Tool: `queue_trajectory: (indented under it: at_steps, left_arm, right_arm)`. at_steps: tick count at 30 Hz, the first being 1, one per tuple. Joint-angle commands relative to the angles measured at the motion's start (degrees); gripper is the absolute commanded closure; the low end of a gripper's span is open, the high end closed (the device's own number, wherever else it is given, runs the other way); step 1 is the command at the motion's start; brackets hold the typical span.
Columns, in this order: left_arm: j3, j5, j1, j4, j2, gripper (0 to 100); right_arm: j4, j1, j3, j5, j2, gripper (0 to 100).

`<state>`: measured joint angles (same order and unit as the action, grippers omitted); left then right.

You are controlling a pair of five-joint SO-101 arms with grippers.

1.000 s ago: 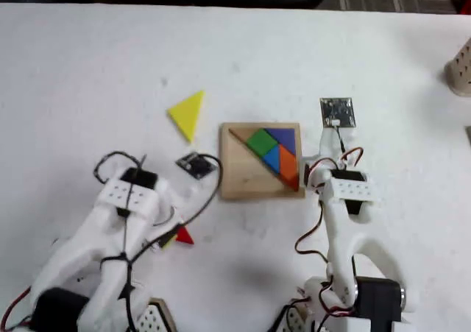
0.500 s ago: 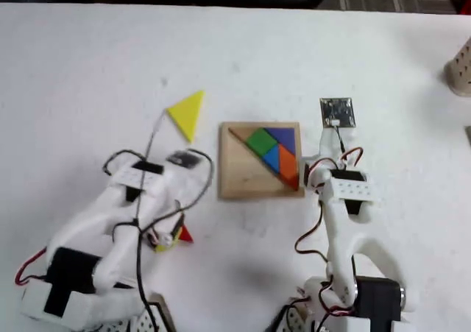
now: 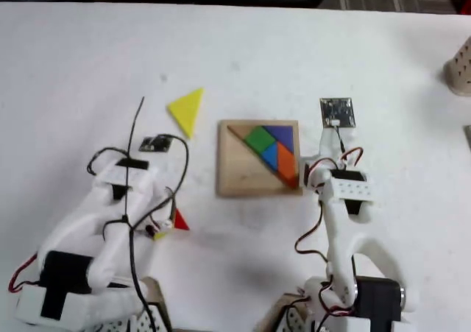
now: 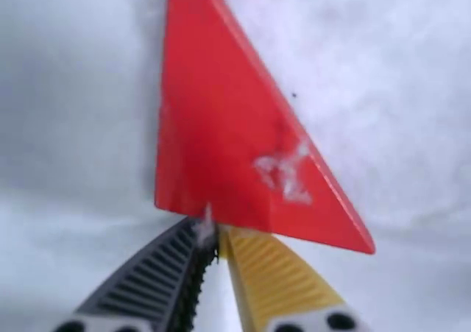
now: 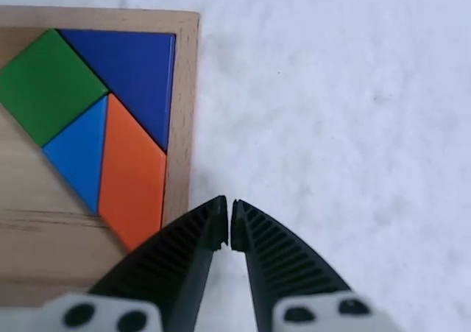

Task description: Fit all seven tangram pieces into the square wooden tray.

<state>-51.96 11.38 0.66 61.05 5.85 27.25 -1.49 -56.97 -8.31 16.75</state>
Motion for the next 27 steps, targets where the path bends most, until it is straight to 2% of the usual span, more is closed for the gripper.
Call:
queue_trajectory:
  at_steps: [1,12,17,21,27]
  left_arm:
    - [10.5,-3.4,-0.8,1.6,0.5,98]
    - [11.1,-3.9,0.0,2.5,1.1,98]
    - [9.7,-3.9,-0.1,4.5,10.7,98]
    - [5.8,-3.9,0.5,0.5,13.3,98]
    - [5.6,-3.9,0.0,-5.3,3.7,98]
  right_arm:
    - [-1.3,0.0,0.4,-1.0,0.4,98.1]
    - [-1.3,0.1,0.4,-1.0,0.4,98.1]
    - [-1.4,0.5,0.4,-1.0,0.4,98.1]
    - [-1.4,0.8,0.4,-1.0,0.4,98.1]
    - [-1.4,0.8,0.4,-1.0,0.4,98.1]
